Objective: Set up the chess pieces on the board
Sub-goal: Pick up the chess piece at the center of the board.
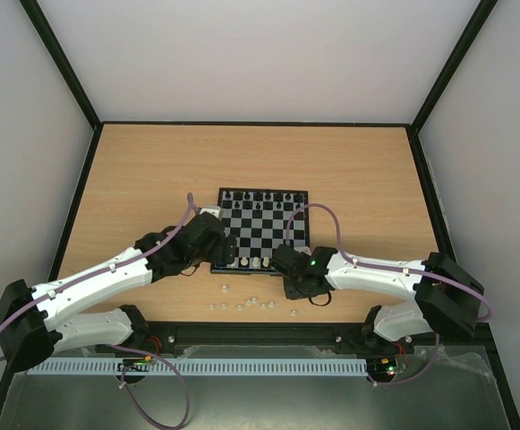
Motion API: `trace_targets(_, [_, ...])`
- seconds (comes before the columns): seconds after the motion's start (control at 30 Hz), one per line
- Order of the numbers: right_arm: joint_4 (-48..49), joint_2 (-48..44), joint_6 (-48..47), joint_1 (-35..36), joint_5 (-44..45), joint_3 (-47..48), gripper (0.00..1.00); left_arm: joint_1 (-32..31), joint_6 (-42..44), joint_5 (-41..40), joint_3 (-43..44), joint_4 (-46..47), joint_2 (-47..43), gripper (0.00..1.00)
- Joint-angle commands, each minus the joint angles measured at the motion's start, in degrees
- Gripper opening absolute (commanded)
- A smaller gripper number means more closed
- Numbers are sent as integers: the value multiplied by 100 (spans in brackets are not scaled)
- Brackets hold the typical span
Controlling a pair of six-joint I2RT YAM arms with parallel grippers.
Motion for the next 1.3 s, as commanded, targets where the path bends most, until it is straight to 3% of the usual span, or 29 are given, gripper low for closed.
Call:
trace_targets(0.0, [-251,79,-28,25,55,136,13,37,82,-20,-50,43,-86,99])
trace_targets(1.27, [-989,-239,-237,-51,246,806,9,182,195,26,-77,60,-130,99])
